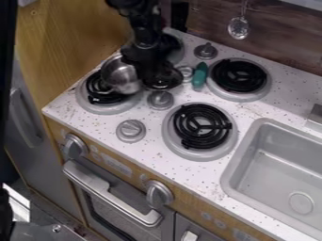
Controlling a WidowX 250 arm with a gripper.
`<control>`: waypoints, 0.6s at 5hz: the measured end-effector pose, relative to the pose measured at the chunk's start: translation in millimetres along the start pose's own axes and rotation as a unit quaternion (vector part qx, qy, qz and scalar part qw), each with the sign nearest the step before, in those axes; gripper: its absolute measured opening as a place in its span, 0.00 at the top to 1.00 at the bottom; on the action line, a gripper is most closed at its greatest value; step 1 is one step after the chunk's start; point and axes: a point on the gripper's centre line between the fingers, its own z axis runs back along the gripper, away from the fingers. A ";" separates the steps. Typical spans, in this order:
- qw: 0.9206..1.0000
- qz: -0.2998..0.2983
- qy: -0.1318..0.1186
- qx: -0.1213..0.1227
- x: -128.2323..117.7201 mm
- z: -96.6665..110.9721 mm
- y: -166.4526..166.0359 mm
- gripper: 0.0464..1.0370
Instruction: Lift up the pot and placed it on the bottom left burner
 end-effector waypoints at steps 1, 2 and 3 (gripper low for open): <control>1.000 0.019 0.009 0.010 8.3 -12.7 22.8 0.98; 0.999 0.022 0.020 0.017 4.4 -14.2 32.5 0.98; 0.999 0.019 0.041 0.022 -14.2 -14.0 32.3 0.98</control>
